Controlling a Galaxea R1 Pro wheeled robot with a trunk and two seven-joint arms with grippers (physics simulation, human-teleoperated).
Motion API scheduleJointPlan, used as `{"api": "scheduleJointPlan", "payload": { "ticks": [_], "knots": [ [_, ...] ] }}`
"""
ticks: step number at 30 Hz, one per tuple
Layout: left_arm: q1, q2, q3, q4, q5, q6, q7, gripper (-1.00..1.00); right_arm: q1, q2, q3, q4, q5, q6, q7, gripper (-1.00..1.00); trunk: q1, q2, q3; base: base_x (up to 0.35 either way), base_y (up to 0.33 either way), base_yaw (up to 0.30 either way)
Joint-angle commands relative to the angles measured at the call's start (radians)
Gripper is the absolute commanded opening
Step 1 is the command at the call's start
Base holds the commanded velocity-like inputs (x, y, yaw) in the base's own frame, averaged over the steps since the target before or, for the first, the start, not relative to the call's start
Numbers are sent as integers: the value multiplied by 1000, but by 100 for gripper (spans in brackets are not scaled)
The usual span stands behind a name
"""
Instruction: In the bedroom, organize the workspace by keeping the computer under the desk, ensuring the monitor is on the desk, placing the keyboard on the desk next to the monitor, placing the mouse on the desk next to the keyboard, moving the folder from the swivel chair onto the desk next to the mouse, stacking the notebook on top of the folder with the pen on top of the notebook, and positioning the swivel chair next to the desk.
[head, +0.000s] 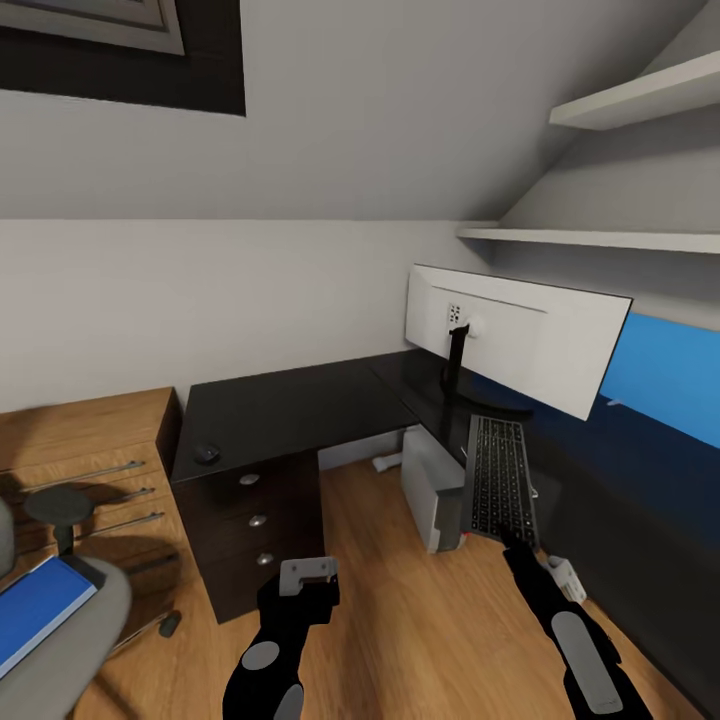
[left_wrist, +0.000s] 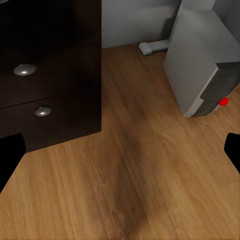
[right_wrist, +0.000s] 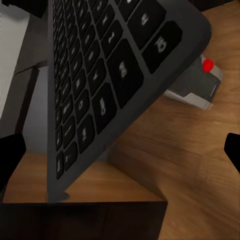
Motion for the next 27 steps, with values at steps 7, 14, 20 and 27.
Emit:
{"api": "scheduleJointPlan", "payload": {
  "ticks": [7,14,20,27],
  "knots": [
    [-1,0,-2,-1,10,2,10,100,0,0,0,-1,-3,5,74,100,27,-50,-23,0,0,0],
    [-1,0,-2,1,10,2,10,100,0,0,-3,19,-1,2,95,100,50,-92,-42,0,0,0],
    [-1,0,-2,3,10,2,10,100,0,-2,-5,24,-1,2,95,100,50,-92,-42,0,0,0],
    [-1,0,-2,3,10,2,10,100,0,-4,-6,34,-1,-24,94,100,50,-92,-42,0,0,0]
  ]
}}
